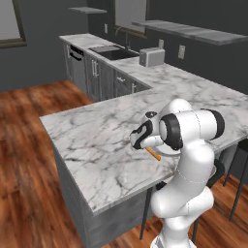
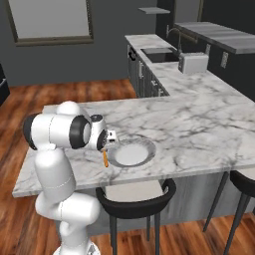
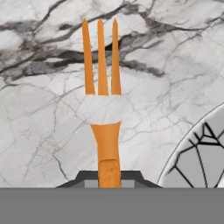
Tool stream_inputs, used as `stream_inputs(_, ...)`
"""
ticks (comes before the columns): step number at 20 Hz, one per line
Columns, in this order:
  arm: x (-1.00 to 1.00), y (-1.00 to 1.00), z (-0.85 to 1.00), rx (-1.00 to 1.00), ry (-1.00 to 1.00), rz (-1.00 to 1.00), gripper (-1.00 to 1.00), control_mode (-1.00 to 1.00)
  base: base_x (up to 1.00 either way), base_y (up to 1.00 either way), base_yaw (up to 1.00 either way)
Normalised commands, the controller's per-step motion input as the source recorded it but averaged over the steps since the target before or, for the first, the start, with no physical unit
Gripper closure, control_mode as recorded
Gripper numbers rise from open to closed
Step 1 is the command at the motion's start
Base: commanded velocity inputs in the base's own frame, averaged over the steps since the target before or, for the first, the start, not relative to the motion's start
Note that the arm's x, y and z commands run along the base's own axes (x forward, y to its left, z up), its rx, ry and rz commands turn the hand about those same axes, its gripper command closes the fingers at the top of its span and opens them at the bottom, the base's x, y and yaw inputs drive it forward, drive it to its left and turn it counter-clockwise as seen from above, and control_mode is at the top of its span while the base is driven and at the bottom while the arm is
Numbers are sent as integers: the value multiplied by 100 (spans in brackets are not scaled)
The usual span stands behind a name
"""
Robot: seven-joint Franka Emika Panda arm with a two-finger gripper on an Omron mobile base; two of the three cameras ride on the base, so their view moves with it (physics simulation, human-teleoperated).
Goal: Take the fork and place it on the left side of the plate. Then take the spoon and place it on the right side of the plate. Make sure they're directly next to the plate.
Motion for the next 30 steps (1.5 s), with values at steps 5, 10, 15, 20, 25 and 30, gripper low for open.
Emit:
stream_inputs(5,0,0,-5,0,0,0,100,-100,0,0,0)
stream_inputs(10,-17,0,0,0,-7,0,-100,-100,0,0,0)
stream_inputs(15,-38,0,5,0,-13,-1,-100,-100,0,0,0)
stream_inputs(20,-51,0,41,2,-13,0,-100,-100,0,0,0)
stream_inputs(25,-58,4,93,4,-19,0,-100,-100,0,0,0)
stream_inputs(30,-68,17,100,2,-16,0,-100,-100,0,0,0)
